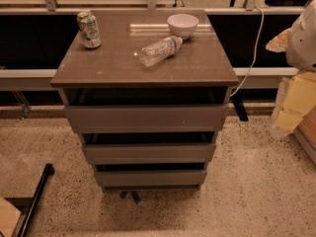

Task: Open middle drawer

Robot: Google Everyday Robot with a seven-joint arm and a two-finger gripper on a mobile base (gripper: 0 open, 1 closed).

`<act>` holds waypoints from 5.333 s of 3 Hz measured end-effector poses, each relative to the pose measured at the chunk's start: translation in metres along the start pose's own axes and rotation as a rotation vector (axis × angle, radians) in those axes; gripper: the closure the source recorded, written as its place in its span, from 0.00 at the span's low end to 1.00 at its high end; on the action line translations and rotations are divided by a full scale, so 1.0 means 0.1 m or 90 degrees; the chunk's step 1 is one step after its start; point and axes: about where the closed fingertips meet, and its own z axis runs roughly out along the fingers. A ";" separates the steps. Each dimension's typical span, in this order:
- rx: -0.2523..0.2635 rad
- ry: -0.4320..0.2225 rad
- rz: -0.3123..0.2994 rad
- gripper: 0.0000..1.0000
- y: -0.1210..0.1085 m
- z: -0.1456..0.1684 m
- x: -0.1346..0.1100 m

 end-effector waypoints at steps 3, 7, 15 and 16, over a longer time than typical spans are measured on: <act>0.043 -0.055 0.003 0.00 -0.14 0.43 0.03; -0.029 -0.108 -0.017 0.00 0.03 1.55 -0.05; -0.042 -0.246 0.058 0.00 0.34 3.78 -0.11; -0.050 -0.278 0.071 0.00 0.25 4.26 -0.20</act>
Offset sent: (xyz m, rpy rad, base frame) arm 0.0272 0.0008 -0.0545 0.0477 -0.1007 -0.0003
